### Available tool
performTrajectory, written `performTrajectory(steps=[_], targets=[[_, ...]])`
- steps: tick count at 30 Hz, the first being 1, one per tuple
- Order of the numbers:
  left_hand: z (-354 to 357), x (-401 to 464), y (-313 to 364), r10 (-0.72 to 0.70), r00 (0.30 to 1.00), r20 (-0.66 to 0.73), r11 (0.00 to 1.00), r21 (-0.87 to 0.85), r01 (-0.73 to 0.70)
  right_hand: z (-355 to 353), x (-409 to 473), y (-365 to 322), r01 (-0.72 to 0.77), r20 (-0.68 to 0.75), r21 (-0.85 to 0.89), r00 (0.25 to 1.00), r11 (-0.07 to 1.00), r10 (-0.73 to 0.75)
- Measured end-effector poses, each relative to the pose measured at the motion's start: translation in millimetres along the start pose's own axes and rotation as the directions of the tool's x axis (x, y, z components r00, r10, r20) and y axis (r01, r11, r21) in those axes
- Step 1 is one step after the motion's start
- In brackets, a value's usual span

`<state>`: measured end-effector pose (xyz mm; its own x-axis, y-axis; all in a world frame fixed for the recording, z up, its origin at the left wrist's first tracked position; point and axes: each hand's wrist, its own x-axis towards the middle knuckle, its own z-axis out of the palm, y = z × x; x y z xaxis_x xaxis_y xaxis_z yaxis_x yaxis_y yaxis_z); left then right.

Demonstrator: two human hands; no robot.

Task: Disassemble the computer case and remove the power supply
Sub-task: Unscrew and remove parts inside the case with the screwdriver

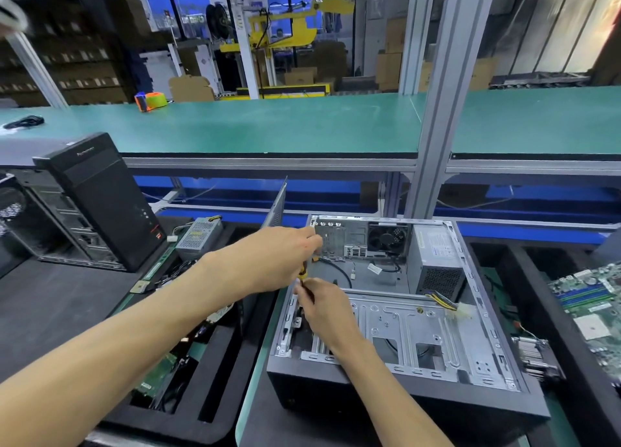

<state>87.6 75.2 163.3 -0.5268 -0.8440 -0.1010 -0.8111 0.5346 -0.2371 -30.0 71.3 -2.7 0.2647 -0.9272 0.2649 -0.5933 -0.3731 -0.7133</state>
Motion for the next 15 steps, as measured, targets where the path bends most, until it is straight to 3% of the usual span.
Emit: performTrajectory(steps=[5,10,13,15], targets=[[-11.0,2.8,-3.5,-0.112,0.993,0.043,0.994,-0.004,0.112,0.9,-0.2,1.5,0.007,-0.005,-0.002,1.000,1.000,-0.007],[-4.7,4.2,-2.5,-0.178,0.984,0.012,0.908,0.388,0.160,3.0,0.1,0.5,0.021,0.019,-0.014,1.000,1.000,-0.021],[-2.4,-0.2,-9.4,-0.208,0.978,0.011,0.945,0.259,0.198,3.1,0.9,1.5,0.017,0.021,-0.012,1.000,1.000,-0.017],[-2.1,-3.1,-8.0,-0.118,0.993,0.004,0.982,0.150,0.116,2.9,1.6,3.9,-0.002,0.013,-0.004,1.000,1.000,0.002]])
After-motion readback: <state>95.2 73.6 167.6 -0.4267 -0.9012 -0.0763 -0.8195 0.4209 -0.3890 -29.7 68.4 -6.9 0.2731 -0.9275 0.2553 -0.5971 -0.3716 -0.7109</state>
